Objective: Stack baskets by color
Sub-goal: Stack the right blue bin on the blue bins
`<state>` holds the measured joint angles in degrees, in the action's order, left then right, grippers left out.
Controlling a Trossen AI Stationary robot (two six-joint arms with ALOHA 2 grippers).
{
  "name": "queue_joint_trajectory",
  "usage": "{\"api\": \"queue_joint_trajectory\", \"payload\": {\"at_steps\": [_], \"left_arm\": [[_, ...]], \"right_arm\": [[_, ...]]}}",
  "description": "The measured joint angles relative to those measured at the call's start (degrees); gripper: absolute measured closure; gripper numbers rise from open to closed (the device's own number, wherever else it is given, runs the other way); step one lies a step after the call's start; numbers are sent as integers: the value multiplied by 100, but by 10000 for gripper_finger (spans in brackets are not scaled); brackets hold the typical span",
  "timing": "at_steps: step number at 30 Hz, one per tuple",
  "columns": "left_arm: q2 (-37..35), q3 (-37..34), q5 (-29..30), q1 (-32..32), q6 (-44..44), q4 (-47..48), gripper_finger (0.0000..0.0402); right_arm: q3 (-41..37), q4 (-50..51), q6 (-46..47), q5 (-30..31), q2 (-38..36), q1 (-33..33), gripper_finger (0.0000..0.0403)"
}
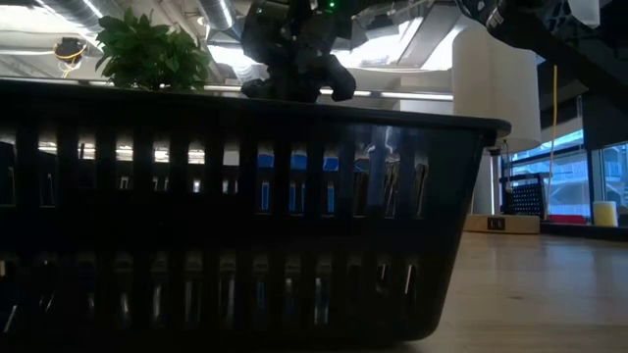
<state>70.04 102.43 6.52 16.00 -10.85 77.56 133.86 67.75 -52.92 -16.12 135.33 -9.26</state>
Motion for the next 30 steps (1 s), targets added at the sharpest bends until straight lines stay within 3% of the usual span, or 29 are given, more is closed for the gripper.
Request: {"api": "queue_joint_trajectory", "payload": {"at_steps": [6,12,18,25,30], "left_arm": [[0,0,0,-1,-2,2,324],[0,0,0,0,-2,1,324],[0,0,0,-1,-4,1,324],[0,0,0,1,-4,2,324],[0,0,1,-1,-4,2,324]], "right_arm": [[0,-75,-5,0,0,0,356],[0,-65,-7,1,0,0,392],[0,-53,-1,1,0,0,397],[63,167,10,-4,-4,2,399],[4,199,10,2,-7,2,376]]}}
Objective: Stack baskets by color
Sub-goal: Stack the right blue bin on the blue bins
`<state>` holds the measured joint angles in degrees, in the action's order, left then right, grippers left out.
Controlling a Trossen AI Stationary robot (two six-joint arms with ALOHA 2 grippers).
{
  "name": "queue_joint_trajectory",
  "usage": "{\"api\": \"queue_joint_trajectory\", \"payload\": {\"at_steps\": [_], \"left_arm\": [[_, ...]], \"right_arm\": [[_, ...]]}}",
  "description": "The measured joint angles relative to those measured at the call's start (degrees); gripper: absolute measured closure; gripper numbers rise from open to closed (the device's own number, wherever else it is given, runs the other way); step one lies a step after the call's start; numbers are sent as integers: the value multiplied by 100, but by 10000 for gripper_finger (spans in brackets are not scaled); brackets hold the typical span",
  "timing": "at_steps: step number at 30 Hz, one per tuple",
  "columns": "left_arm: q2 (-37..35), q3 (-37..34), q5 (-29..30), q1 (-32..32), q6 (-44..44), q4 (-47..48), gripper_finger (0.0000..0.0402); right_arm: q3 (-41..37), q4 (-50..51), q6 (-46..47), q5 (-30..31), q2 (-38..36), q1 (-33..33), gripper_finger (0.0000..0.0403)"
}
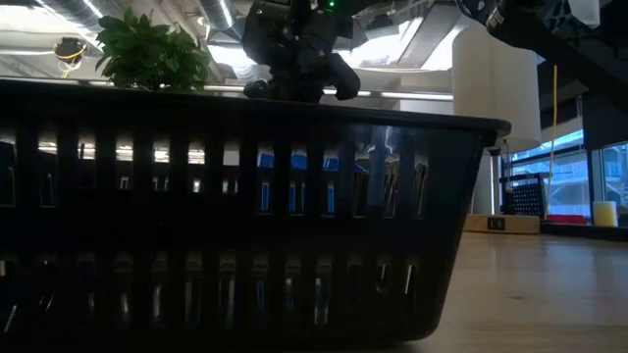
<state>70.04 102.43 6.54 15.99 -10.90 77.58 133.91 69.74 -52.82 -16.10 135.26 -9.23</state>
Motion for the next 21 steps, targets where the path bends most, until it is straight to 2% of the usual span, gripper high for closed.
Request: {"api": "queue_joint_trajectory", "payload": {"at_steps": [9,14,17,19,21], "left_arm": [[0,0,0,0,0,2,324],[2,0,-1,2,-4,11,324],[0,0,0,0,-5,47,324],[0,0,1,2,-6,92,324],[1,0,0,0,-7,140,324]], "right_arm": [[116,-97,130,14,-11,83,317],[111,-54,168,33,-4,87,306],[111,-13,439,540,-13,87,327],[109,60,452,839,-63,85,362],[109,52,451,877,-145,81,391]]}}
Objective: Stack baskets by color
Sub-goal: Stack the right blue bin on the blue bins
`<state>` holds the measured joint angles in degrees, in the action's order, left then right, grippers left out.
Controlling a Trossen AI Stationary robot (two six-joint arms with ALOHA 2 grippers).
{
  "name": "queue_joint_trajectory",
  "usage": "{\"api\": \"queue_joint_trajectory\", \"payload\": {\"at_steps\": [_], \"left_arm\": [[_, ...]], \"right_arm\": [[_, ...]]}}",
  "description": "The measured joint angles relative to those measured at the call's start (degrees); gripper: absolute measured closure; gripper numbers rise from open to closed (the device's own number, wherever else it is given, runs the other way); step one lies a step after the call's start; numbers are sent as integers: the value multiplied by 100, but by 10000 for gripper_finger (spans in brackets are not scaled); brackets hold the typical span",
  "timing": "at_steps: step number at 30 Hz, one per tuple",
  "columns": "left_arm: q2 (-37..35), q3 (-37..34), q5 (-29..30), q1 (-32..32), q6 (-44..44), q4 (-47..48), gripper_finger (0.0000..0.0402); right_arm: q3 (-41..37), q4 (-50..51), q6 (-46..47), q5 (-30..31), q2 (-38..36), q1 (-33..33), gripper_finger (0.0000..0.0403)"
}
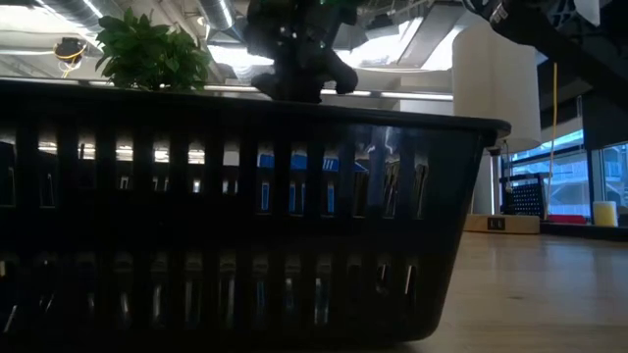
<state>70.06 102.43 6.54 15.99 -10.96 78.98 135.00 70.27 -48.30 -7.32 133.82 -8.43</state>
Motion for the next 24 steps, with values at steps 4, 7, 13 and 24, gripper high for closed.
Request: {"api": "queue_joint_trajectory", "payload": {"at_steps": [4,7,13,24], "left_arm": [[1,0,1,0,-2,11,324],[1,0,1,2,-9,9,324],[1,0,1,0,-7,9,324],[1,0,1,2,-9,9,324]], "right_arm": [[4,32,315,-21,-74,0,397],[-4,146,632,-28,-74,-40,400],[-216,82,779,-155,-89,-196,401],[-818,-290,727,-180,-78,-267,402]]}}
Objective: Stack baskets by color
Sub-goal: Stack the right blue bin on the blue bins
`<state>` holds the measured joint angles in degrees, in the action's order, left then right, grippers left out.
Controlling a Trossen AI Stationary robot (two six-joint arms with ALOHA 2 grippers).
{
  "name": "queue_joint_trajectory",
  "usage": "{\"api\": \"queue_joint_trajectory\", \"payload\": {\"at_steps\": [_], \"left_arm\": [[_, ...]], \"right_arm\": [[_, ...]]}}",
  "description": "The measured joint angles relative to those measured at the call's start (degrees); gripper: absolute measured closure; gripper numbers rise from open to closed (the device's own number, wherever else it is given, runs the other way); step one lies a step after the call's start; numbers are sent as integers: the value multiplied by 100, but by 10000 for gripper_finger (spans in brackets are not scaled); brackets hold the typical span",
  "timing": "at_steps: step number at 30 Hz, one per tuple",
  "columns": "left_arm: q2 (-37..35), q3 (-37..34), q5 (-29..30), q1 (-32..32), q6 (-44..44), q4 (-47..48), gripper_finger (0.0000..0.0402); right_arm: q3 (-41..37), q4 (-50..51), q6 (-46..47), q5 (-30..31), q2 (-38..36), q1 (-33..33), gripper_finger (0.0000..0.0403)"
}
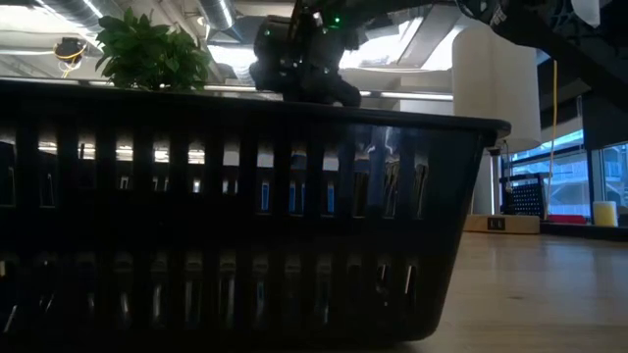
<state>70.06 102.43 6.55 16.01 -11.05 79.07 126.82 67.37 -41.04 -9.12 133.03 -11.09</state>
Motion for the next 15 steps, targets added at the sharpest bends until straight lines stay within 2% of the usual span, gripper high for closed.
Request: {"api": "queue_joint_trajectory", "payload": {"at_steps": [2,5,8,15], "left_arm": [[0,0,0,-2,0,2,324],[0,0,0,-2,0,0,324],[0,0,0,-2,0,22,324],[-2,0,0,-2,2,339,324]], "right_arm": [[204,66,-16,284,0,3,403],[640,395,9,316,-25,4,403],[734,606,229,118,-222,4,403],[624,1654,1552,-606,-383,-75,403]]}}
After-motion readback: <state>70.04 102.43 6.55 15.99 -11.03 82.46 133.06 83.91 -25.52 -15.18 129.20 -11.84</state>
